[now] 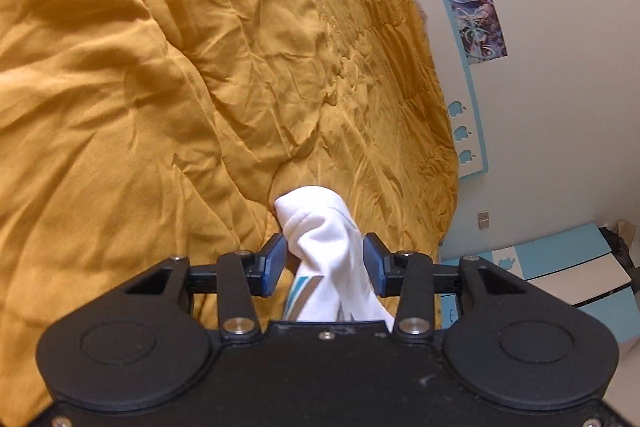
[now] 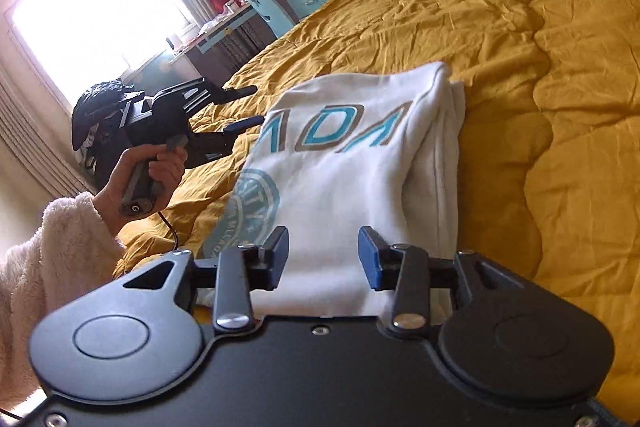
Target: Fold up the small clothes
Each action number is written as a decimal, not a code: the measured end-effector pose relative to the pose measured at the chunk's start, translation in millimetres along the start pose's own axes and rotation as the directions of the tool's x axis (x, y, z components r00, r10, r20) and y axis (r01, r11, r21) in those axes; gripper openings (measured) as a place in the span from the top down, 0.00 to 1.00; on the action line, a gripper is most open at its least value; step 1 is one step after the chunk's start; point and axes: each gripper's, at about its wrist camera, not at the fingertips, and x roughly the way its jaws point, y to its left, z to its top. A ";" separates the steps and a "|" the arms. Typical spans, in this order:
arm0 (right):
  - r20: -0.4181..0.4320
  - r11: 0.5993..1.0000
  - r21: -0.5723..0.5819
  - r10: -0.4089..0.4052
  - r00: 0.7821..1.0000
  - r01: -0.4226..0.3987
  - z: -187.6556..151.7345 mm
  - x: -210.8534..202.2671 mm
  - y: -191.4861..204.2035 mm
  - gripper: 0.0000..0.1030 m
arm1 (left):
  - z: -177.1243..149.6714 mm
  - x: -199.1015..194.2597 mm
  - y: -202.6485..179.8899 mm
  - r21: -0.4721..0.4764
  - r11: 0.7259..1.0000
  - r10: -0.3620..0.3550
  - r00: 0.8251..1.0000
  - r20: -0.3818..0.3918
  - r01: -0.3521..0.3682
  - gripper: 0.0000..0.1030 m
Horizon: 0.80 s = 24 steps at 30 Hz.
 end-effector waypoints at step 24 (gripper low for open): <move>-0.009 0.997 0.063 0.040 0.999 -0.040 -8.4 10.6 -17.7 0.65 | 29.0 60.2 -11.1 0.265 0.960 0.080 0.995 0.061 -0.093 0.70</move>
